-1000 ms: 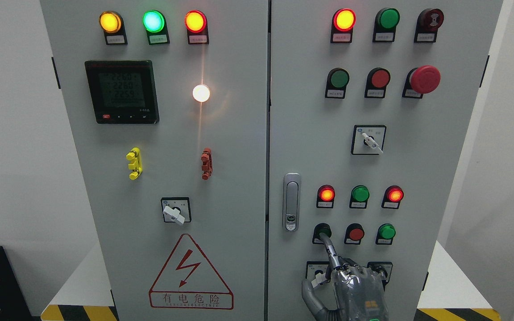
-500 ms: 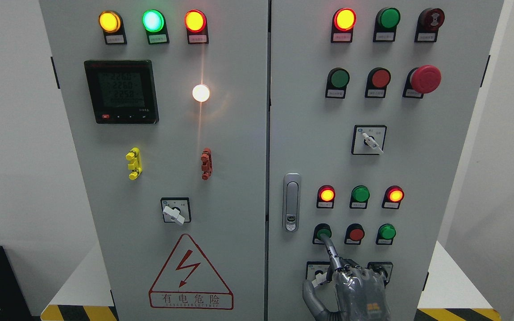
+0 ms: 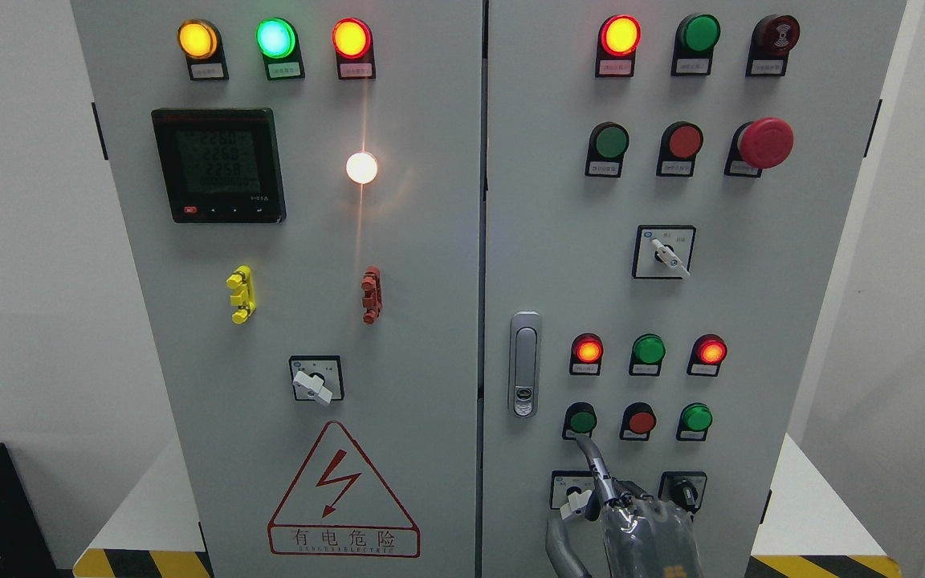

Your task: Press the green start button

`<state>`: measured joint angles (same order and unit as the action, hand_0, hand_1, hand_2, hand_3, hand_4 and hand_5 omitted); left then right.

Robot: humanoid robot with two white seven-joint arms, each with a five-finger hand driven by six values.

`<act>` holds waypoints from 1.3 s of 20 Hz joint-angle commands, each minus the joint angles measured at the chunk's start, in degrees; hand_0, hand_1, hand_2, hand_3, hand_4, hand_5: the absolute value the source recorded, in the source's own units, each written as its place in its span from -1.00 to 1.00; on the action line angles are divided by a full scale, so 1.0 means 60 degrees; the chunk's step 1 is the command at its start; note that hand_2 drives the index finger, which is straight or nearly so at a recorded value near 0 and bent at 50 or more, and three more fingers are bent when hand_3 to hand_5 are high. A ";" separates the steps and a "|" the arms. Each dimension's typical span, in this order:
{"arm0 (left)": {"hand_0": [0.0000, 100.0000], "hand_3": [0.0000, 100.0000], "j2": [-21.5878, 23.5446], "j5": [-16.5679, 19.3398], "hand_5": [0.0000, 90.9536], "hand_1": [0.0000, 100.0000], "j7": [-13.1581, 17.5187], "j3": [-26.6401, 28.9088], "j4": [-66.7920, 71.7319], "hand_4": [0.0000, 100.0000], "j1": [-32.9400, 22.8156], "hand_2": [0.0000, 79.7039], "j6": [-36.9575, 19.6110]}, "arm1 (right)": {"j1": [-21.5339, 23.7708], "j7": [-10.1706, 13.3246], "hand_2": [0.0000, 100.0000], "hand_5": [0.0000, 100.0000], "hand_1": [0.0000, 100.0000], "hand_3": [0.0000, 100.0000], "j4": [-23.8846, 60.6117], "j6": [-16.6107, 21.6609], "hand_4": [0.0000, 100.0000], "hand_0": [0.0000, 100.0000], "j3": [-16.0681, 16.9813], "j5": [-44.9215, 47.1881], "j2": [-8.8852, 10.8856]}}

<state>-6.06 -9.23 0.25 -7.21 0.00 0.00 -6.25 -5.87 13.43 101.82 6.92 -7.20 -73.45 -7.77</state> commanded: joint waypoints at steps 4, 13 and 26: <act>-0.76 -1.00 0.0000 0.0000 -1.00 0.11 0.0003 0.0000 0.0278 -1.00 0.0264 -1.00 0.0002 | 0.0655 -0.0114 -1.00 0.52 -0.22 0.27 0.1149 0.0325 0.41 0.26 -0.0264 0.1267 -0.0009; -0.76 -1.00 0.0000 0.0000 -1.00 0.11 0.0003 0.0000 0.0278 -1.00 0.0264 -1.00 0.0002 | 0.0904 -0.1227 -1.00 0.00 -0.42 -0.16 0.1911 0.0692 -0.03 -0.25 -0.0323 0.4110 0.0006; -0.76 -1.00 0.0000 0.0000 -1.00 0.11 0.0003 0.0000 0.0278 -1.00 0.0264 -1.00 0.0002 | 0.0919 -0.2340 -1.00 -0.82 -0.55 -0.74 0.2014 0.0985 -0.74 -1.00 0.0058 0.6761 0.0006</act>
<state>-6.06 -9.23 0.25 -7.21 0.00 0.00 -6.25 -0.08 0.51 111.95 12.82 -8.00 -39.98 -7.76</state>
